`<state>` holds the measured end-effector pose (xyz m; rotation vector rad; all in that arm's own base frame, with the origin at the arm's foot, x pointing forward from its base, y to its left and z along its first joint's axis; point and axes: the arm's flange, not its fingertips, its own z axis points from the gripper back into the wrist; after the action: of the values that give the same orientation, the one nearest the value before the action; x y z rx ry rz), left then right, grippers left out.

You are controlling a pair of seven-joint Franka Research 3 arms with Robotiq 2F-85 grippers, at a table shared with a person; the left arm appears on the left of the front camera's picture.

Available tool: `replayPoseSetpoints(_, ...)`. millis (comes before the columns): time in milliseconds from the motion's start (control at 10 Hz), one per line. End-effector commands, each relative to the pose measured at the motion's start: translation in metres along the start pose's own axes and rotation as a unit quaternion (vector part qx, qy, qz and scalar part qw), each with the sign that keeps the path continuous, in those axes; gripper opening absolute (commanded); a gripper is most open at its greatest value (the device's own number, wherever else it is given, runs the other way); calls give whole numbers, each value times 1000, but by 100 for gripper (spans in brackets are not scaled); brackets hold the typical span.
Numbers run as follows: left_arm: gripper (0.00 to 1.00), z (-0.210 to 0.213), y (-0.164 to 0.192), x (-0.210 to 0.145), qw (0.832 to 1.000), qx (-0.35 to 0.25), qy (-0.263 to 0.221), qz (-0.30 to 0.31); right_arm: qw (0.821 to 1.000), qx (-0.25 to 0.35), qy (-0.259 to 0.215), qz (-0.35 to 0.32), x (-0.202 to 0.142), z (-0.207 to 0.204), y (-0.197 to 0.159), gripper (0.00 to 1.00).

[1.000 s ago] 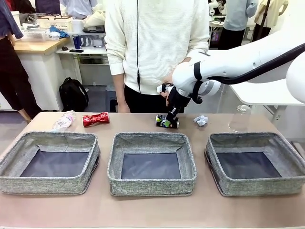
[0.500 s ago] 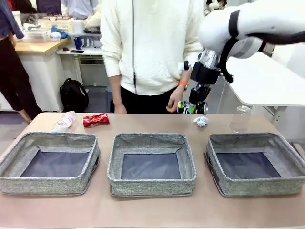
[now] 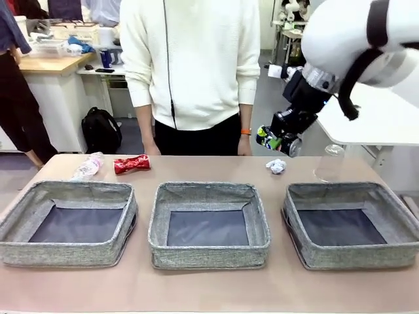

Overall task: Sort the waste into the appropriate baskets.
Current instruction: Pick up the waste item pointed out by the person.

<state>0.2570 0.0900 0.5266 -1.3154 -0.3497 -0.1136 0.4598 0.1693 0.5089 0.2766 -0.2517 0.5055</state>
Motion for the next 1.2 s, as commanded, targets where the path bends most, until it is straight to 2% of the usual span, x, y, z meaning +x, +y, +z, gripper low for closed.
replayPoseSetpoints(0, 100, 0, -1, 1, 1000, -9, -2, -11, 1000, 10, 13, 2, 10, 14, -2, 0)
replayPoseSetpoints(100, 100, 0, -1, 1, 1000, -9, -2, -11, 1000, 10, 13, 2, 10, 14, -2, 0)
replayPoseSetpoints(200, 100, 0, -1, 1, 1000, -9, -2, -11, 1000, 4, 3, 1, 1, 3, 0, 37)
replayPoseSetpoints(400, 100, 0, -1, 1, 1000, -9, -2, -11, 995, -24, 21, -97, 49, 39, 47, 37)
replayPoseSetpoints(500, 100, 0, -1, 1, 1000, -9, -2, -11, 986, -48, 45, -152, 70, 58, 74, 37)
replayPoseSetpoints(600, 100, 0, -1, 1, 1000, -9, -2, -11, 972, -69, 36, -222, 93, 77, 107, 37)
replayPoseSetpoints(900, 100, 0, -1, 1, 1000, -9, -2, -11, 952, -121, 20, -280, 128, 109, 184, 37)
replayPoseSetpoints(1100, 100, 0, -1, 1, 1000, -9, -2, -11, 955, -134, 15, -265, 144, 128, 217, 37)
